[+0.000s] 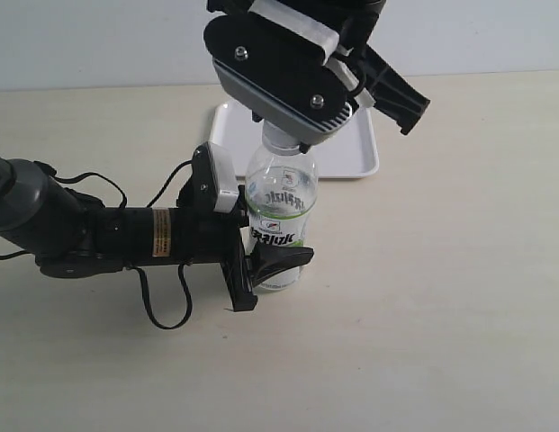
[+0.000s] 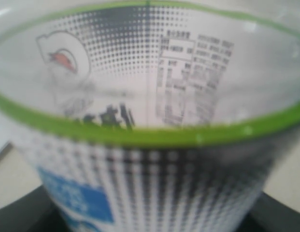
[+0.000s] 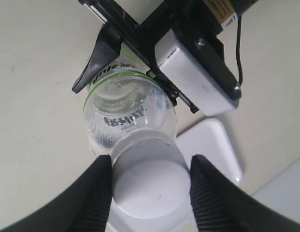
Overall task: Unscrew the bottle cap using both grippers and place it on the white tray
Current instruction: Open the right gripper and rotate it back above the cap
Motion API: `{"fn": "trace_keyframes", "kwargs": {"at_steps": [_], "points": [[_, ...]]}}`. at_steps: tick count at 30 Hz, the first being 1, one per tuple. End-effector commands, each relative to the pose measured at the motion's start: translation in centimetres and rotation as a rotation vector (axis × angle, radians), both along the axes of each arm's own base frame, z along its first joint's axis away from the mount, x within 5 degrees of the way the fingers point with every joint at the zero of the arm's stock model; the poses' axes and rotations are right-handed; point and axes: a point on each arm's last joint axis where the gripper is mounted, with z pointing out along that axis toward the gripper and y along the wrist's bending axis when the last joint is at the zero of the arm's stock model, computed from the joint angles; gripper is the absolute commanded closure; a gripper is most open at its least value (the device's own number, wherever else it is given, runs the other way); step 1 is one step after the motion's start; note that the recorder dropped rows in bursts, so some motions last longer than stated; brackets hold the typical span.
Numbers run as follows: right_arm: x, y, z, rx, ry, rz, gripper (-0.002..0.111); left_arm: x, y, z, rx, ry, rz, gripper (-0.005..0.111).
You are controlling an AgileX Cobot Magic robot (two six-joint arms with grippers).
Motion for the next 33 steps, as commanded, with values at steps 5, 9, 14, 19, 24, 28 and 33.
{"fn": "trace_keyframes", "kwargs": {"at_steps": [5,9,14,19,24,28,33], "points": [[-0.04,0.0,0.09,-0.044,-0.049,0.198,0.108,-0.07,-0.04,-0.05,0.021,0.003,0.004,0.107],[-0.05,0.02,0.09,-0.051,-0.056,0.234,0.108,-0.07,-0.04,-0.05,0.021,0.003,0.004,0.107],[-0.05,0.02,0.09,-0.051,-0.056,0.234,0.108,-0.07,-0.04,-0.05,0.021,0.003,0.004,0.107],[-0.09,0.08,0.1,-0.041,-0.05,0.226,0.104,-0.11,-0.04,-0.06,0.022,0.002,0.0,0.107],[-0.11,0.11,0.1,-0.037,-0.048,0.224,0.073,-0.11,-0.04,-0.06,0.022,0.002,0.0,0.107],[-0.14,0.15,0.1,-0.021,-0.035,0.18,0.043,-0.08,-0.04,-0.06,0.021,0.003,0.003,0.107],[-0.17,0.21,0.11,0.019,0.0,0.046,0.033,-0.08,-0.04,-0.06,0.021,0.003,0.003,0.107]]}}
